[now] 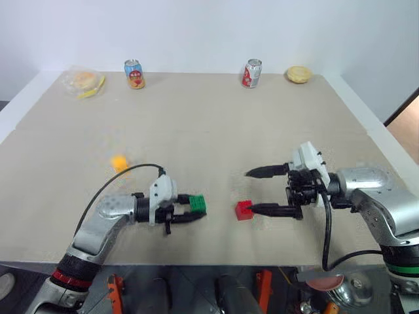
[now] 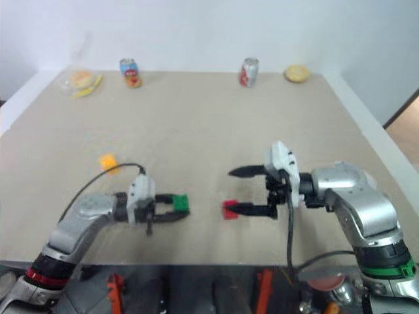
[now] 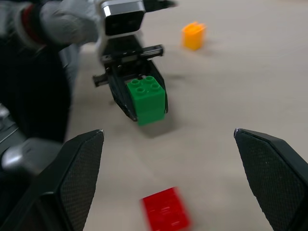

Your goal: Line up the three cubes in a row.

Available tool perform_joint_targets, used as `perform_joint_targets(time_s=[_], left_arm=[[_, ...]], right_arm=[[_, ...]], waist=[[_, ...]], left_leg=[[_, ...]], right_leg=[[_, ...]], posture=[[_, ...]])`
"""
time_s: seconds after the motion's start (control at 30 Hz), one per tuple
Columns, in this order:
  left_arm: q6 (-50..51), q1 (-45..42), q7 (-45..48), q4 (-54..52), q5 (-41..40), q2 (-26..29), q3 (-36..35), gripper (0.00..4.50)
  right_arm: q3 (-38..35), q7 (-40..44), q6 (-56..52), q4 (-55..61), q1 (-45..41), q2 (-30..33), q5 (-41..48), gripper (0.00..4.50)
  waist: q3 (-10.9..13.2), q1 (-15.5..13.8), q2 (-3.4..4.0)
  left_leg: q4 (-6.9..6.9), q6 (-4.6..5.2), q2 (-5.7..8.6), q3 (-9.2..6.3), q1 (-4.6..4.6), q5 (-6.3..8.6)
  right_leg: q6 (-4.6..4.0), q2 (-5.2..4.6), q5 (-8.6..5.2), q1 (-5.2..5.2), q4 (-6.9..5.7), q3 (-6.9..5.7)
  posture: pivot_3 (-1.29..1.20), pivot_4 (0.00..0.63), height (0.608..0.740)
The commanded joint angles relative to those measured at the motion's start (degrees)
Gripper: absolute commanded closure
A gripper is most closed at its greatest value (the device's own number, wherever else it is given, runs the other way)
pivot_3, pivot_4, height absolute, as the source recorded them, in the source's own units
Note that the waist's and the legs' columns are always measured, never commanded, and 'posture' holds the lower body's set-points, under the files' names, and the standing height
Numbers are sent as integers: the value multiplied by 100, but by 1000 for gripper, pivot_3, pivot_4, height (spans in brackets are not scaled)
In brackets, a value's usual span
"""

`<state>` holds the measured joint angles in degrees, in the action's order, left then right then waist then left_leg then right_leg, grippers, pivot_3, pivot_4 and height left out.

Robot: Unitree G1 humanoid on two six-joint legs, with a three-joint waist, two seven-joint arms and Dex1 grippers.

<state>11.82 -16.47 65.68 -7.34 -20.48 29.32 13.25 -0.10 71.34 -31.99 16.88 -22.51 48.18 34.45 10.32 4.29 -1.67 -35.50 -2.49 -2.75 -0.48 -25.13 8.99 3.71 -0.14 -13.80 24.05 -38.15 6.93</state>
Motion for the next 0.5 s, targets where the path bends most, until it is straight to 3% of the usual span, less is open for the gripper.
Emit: perform_joint_targets(time_s=[0.03,0.5], left_arm=[[-230,-167,271,102,92,-20,182,3147],[-655,-703,510,996,512,-220,381,3147]], right_arm=[[-111,10,55,325,43,78,79,0],[-213,-304,-33,595,248,86,149,0]], waist=[[1,0,-2],[1,-6,-3]], left_leg=[[-5,1,0,4,0,-1],[6,4,0,1,-6,-2]], right_leg=[[1,-3,2,0,0,1],[2,0,-2,4,0,-1]], posture=[[0,150,733],[0,150,733]])
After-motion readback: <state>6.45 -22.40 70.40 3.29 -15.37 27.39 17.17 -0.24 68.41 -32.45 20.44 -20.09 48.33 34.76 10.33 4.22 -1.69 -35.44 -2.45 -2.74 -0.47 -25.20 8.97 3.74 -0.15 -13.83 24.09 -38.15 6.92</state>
